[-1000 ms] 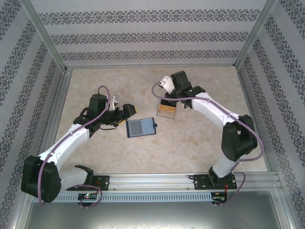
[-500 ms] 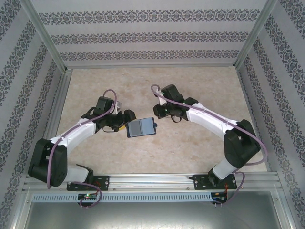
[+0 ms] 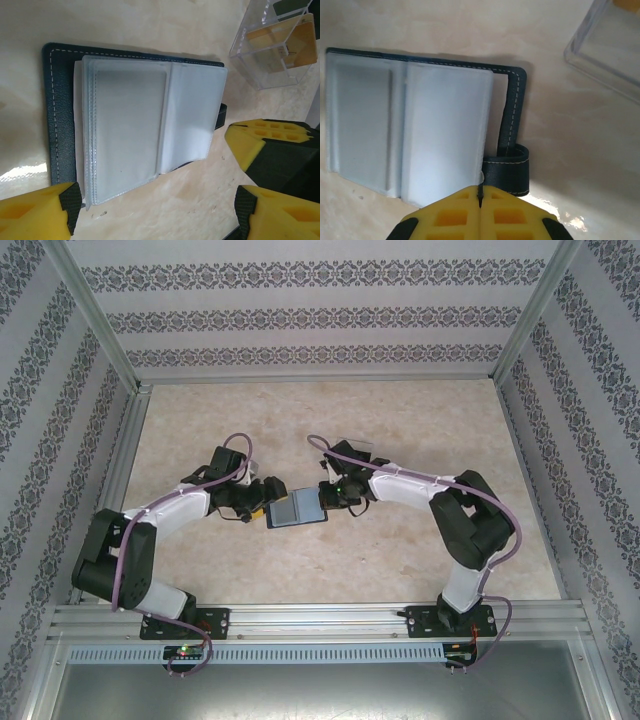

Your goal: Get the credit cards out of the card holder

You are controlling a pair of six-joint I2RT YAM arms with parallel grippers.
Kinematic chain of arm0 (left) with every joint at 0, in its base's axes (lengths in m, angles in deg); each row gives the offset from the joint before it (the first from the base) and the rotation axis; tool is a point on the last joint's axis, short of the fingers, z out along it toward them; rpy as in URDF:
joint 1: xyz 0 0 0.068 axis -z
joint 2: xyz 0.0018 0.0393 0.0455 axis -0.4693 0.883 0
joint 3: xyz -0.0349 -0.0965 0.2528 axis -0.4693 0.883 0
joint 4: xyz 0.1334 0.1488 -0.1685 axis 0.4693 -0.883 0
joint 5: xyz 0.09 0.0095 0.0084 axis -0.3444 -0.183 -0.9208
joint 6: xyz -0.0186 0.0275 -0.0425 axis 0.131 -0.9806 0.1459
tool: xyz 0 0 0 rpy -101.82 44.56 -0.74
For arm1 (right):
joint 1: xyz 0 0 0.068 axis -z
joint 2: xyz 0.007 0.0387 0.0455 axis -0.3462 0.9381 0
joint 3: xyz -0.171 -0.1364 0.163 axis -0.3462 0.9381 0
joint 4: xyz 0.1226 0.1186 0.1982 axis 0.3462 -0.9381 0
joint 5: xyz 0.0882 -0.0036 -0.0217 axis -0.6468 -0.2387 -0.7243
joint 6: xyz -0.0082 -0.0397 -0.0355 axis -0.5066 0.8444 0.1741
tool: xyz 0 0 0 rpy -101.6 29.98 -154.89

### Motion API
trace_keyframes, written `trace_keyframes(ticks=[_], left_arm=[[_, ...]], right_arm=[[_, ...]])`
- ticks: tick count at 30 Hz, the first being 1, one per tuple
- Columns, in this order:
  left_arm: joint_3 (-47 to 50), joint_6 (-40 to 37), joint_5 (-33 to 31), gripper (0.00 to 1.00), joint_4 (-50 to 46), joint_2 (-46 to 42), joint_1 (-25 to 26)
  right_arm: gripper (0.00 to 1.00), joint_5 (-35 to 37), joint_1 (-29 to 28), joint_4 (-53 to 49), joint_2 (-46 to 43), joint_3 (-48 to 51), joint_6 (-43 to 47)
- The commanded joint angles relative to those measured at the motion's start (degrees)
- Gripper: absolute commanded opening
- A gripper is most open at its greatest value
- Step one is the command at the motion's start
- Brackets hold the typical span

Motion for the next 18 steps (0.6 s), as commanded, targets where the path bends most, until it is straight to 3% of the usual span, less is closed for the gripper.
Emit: trace_keyframes(ticks=[1,18], left_arm=[[0.21,-1.17,0.84,0.82,2.15,0.83,0.55],[-0.92,-1.24,1.28,0.80,4.37,6.04,2.22]], right_arm=[[0.07,-0.66,-0.98,0.16,1.84,-0.57,-1.14],[0.07,-0.36,-2.06,-0.47,5.06,-1.40,-0.83]])
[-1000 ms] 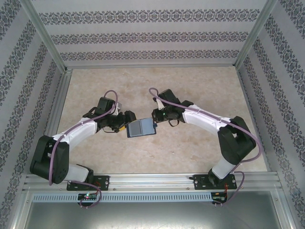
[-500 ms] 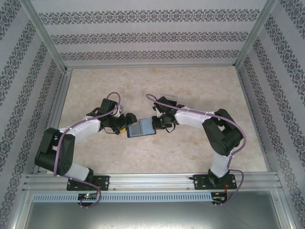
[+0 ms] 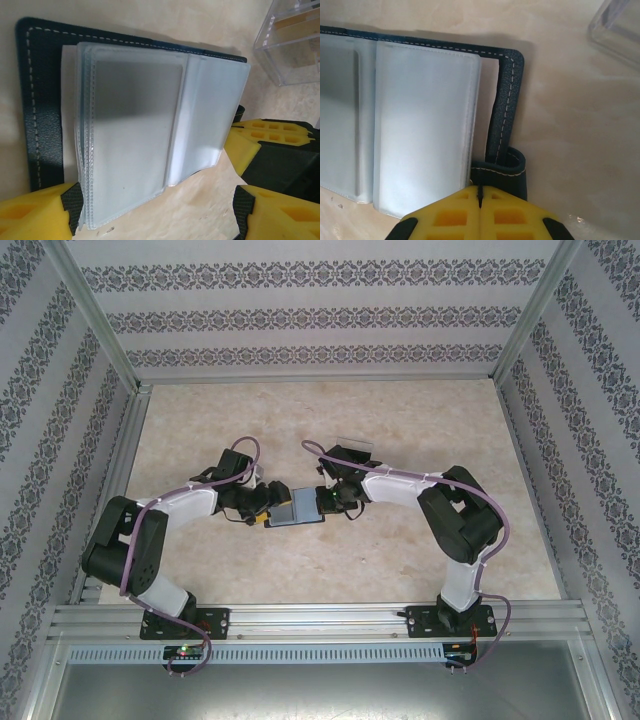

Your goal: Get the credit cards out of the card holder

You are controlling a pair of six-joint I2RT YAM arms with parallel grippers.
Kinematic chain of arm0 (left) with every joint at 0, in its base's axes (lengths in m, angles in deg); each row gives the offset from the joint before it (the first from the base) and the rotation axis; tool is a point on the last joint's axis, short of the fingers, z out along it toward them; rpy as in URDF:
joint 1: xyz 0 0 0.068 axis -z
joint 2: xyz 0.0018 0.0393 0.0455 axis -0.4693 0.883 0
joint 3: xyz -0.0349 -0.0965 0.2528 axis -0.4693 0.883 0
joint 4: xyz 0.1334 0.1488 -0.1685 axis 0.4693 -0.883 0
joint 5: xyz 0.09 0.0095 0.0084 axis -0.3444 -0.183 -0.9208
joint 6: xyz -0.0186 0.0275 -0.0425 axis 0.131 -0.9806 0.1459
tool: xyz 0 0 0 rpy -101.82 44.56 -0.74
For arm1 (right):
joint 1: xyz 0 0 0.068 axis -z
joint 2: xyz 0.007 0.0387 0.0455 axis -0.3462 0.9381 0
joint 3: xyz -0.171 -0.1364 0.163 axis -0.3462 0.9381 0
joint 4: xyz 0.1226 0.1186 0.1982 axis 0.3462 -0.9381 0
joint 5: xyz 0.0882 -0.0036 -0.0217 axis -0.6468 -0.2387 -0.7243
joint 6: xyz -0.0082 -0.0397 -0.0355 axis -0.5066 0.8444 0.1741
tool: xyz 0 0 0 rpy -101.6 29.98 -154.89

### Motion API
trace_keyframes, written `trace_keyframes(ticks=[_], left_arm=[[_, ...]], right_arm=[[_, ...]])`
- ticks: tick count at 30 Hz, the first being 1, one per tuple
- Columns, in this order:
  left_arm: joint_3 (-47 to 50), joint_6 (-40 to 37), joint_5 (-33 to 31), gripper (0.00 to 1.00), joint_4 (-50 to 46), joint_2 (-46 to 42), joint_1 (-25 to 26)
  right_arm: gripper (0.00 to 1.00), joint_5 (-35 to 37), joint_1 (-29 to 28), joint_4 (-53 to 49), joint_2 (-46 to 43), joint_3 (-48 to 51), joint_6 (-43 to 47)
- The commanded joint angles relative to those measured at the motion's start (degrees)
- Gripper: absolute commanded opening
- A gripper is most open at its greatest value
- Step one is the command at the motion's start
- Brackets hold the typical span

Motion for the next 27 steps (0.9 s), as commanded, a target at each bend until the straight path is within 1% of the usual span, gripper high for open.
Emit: trace_keyframes(ticks=[1,9,11,14,16,23,25,27], left_arm=[[-0.91,-1.00,0.95,0.80,1.93,1.28,0.77],[-1.43,-1.03,1.11,0.81,1.83,1.18,1.51],[-1.98,-1.65,-0.86,0.82,-0.27,0.31,1.53],[-2.40,-2.50,-6.15,0.82,-3.85,-2.01,1.51],[-2.54,-3.20,-7.38,0.82,-4.60,-3.61,1.50],[-1.79,-2.67,-4.11,0.81,-0.54,-4.62,1.49],[-1.77,-2.39,-4.22,0.81,-0.45,-4.23,1.47],[-2.26,-2.90,-5.44,0.80,-2.31,-3.25,1.47]], right_arm=[[0.07,-0.40,-0.92,-1.09,1.72,-0.96,-0.48],[0.06,-0.89,-1.17,-1.50,2.14,-1.75,-0.43],[0.06,-0.96,-1.22,-1.64,2.04,-1.77,-0.43],[0.06,-0.90,-1.29,-1.67,1.87,-1.77,-0.46],[0.07,-0.98,-1.32,-1.77,1.80,-1.75,-0.48],[0.06,-1.02,-1.36,-1.95,1.84,-2.01,-0.52],[0.07,-1.07,-1.36,-1.97,1.65,-1.85,-0.53],[0.07,-1.07,-1.36,-2.03,1.53,-1.81,-0.57]])
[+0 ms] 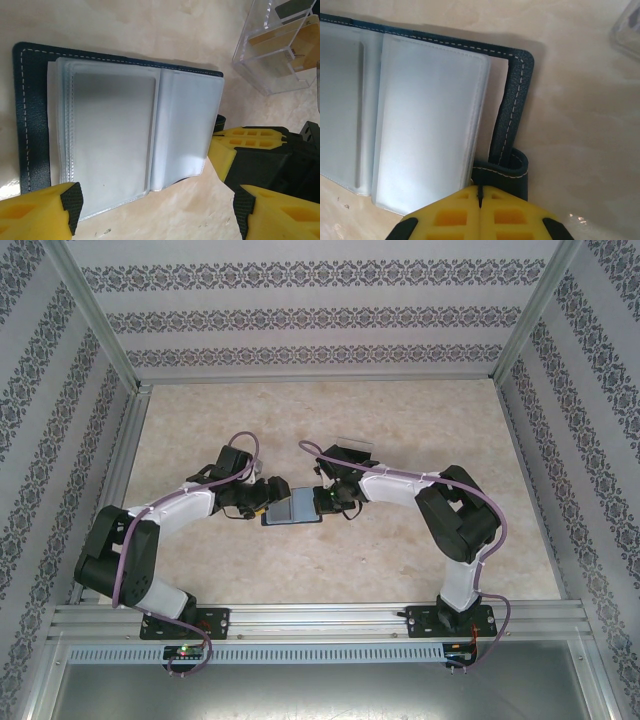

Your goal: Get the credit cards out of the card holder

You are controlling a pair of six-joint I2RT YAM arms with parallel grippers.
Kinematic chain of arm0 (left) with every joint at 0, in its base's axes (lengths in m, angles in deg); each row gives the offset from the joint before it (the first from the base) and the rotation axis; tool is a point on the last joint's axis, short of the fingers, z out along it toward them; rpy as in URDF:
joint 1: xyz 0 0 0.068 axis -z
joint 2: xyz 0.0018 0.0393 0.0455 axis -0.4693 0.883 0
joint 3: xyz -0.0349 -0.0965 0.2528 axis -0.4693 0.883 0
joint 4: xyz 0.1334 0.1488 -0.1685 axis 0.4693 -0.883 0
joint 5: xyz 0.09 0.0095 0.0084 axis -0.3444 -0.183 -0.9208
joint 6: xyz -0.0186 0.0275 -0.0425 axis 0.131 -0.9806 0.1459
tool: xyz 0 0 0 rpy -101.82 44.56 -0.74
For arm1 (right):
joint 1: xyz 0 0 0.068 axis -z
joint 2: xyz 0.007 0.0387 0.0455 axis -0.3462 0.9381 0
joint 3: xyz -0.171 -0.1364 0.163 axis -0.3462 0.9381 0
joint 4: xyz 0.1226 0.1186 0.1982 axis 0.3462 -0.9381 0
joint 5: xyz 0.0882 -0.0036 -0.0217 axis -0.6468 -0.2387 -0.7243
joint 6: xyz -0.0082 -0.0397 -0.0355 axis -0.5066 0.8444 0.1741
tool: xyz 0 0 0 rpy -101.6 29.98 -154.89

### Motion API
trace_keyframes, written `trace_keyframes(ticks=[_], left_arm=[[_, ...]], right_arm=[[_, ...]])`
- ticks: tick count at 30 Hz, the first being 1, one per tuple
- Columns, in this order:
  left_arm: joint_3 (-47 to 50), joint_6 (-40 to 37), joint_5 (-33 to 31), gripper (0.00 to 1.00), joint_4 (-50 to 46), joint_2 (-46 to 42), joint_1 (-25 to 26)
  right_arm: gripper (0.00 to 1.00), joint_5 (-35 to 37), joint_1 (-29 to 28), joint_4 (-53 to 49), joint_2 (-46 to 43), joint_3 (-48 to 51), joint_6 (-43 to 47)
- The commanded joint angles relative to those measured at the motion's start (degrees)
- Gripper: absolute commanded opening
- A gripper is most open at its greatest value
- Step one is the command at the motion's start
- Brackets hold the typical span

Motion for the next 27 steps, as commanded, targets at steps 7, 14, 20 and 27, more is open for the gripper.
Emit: trace_keyframes(ticks=[7,14,20,27], left_arm=[[-0.47,-1.64,-0.80,0.80,-1.50,3.38,0.69],[-0.03,-1.74,2.02,0.79,0.46,4.38,0.79],[0.76,-0.11,5.80,0.78,4.70,4.33,1.07],[0.62,-0.07,-0.25,0.75,0.99,2.12,1.22]], right_arm=[[0.07,-0.74,-0.89,-1.68,0.81,-0.75,-0.56],[0.07,-0.69,-1.11,-1.48,0.87,-0.62,-0.79],[0.07,-0.66,-1.22,-1.40,0.87,-0.49,-0.95],[0.07,-0.70,-1.28,-1.59,0.80,-0.40,-0.78]])
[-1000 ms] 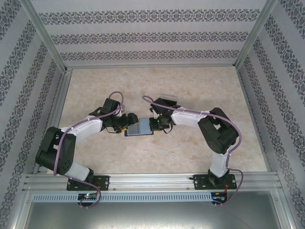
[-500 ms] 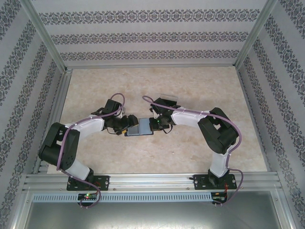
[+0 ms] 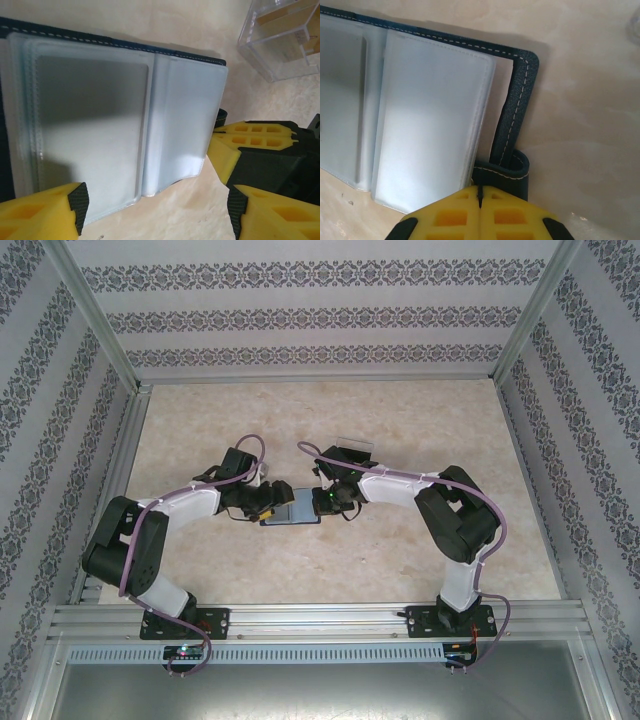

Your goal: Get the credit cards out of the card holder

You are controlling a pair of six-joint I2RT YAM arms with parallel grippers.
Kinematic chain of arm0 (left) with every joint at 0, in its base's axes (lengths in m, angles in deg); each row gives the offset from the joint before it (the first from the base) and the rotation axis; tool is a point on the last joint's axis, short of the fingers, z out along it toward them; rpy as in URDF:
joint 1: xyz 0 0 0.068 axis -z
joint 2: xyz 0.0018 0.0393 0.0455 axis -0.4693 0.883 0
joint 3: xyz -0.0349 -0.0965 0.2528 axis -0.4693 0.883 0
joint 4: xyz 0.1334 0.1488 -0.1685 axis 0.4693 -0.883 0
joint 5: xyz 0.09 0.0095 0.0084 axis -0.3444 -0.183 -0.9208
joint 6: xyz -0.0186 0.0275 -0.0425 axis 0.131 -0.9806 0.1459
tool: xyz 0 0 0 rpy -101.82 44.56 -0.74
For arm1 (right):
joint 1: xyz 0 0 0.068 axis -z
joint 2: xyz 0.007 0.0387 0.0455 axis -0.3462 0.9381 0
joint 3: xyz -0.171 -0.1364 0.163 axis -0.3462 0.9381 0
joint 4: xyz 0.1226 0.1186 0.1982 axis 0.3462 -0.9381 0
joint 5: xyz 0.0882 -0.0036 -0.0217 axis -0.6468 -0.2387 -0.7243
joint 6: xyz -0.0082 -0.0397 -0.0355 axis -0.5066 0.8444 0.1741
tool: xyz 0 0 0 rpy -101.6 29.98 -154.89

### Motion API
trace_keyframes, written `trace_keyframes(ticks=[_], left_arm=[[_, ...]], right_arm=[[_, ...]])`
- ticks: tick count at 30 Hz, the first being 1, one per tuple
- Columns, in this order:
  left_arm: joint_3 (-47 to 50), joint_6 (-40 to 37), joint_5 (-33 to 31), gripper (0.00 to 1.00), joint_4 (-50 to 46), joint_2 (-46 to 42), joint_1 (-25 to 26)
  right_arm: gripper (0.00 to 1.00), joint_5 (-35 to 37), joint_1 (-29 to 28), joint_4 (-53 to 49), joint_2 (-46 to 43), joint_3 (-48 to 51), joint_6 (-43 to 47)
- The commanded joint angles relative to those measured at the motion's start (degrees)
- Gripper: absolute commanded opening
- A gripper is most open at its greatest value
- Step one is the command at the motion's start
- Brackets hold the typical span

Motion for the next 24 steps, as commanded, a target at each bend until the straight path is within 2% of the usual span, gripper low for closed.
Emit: trace_keyframes(ticks=[1,7,20,24], left_arm=[[0.82,0.06,-4.30,0.75,-1.69,-2.51,0.39],[-0.89,-0.70,-9.73,0.73,-8.04,-2.43,0.11],[0.05,-0.38,-1.56,0.73,-2.66,1.30,0.12],[-0.43,-0.54,-2.44,0.73,-3.62,0.81,0.21]], right_arm=[[0.07,-0.21,-0.74,-1.64,0.70,-0.39,-0.52],[0.07,-0.38,-0.88,-1.49,0.93,-0.31,-0.64],[0.07,-0.35,-0.93,-1.34,1.05,-0.39,-0.74],[0.07,-0.48,-0.97,-1.40,1.27,-0.61,-0.74]])
